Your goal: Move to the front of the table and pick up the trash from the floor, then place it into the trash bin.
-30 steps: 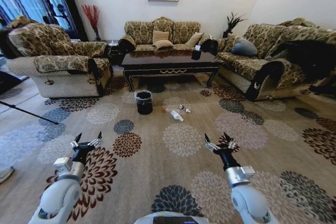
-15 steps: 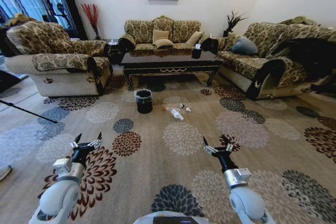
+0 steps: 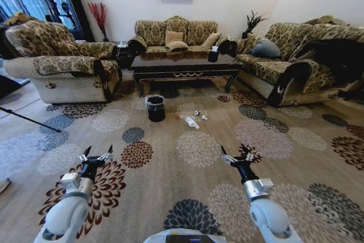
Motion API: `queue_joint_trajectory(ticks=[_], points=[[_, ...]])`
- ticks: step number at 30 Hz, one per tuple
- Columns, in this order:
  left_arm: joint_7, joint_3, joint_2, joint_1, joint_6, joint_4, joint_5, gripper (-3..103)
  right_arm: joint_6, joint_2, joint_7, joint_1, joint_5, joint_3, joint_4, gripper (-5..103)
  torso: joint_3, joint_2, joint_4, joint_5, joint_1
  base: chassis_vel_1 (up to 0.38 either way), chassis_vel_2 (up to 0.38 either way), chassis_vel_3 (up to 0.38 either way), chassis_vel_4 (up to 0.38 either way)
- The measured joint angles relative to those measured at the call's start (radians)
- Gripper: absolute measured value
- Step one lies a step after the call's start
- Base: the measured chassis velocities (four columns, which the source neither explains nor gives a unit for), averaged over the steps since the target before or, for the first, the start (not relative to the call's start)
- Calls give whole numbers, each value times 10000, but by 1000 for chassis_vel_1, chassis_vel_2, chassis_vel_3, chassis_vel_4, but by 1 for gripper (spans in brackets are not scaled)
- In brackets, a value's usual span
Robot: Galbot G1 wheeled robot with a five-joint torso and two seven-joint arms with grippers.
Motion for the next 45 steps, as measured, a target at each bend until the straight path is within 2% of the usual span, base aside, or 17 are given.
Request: queue_joint_trajectory(ticks=[9,20,45], points=[[70,423,33,-71,63,-99,210,100,-225,-332,282,429,508,17,-116,100,-219,-338,1,1,-116,0,0,0,0],[35,782,103,-204,125,-143,353,100,-217,-152,295,280,524,69,-69,100,-514,-761,0,-1,-243,0,0,0,0],[-62,483,-5,-102,96,-120,271,100,-89,138,235,172,214,-82,-93,100,-1256,-1707,0,0,-450,0,0,0,0]])
